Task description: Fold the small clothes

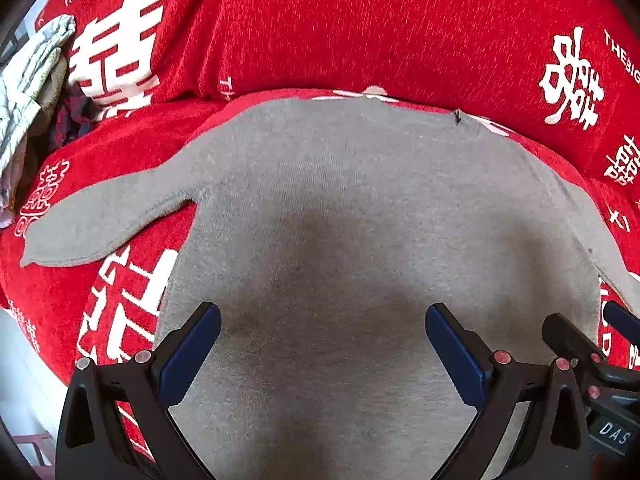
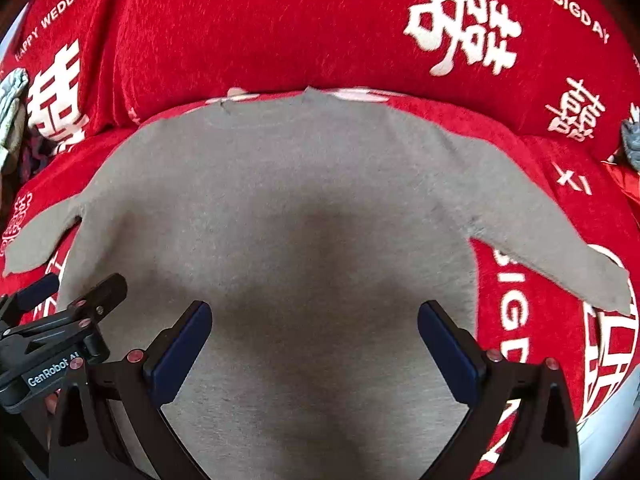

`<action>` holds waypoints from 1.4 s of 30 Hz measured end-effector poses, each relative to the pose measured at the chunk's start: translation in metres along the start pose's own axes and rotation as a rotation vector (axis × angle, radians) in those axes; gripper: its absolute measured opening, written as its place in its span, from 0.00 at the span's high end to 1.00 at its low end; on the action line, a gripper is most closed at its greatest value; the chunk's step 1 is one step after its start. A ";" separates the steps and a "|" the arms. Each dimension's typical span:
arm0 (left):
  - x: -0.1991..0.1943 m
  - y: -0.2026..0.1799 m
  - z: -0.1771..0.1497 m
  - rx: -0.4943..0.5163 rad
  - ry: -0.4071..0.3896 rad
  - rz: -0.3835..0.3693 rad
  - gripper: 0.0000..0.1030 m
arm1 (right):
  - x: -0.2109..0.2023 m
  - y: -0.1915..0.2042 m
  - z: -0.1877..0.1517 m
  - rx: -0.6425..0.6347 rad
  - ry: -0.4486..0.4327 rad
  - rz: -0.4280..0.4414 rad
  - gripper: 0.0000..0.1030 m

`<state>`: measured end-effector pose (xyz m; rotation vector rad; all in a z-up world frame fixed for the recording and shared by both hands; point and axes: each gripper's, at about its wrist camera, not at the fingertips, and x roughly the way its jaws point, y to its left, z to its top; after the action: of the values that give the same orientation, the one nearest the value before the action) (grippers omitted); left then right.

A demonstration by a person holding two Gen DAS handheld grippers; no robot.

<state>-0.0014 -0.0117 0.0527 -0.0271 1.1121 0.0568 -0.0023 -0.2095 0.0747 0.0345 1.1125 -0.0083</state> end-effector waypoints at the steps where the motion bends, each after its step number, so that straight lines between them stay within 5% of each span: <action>1: -0.001 -0.002 0.001 0.001 -0.002 0.003 0.01 | -0.002 -0.003 0.001 0.009 -0.007 0.000 0.00; 18: -0.012 -0.043 0.007 0.061 -0.026 0.026 0.01 | -0.025 -0.058 0.012 0.135 -0.081 -0.009 0.01; 42: -0.023 -0.181 0.003 0.270 -0.059 0.004 0.01 | -0.026 -0.189 -0.016 0.319 -0.110 -0.054 0.01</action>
<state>0.0023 -0.1932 0.0732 0.2172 1.0531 -0.0895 -0.0327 -0.3979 0.0862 0.2865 0.9934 -0.2340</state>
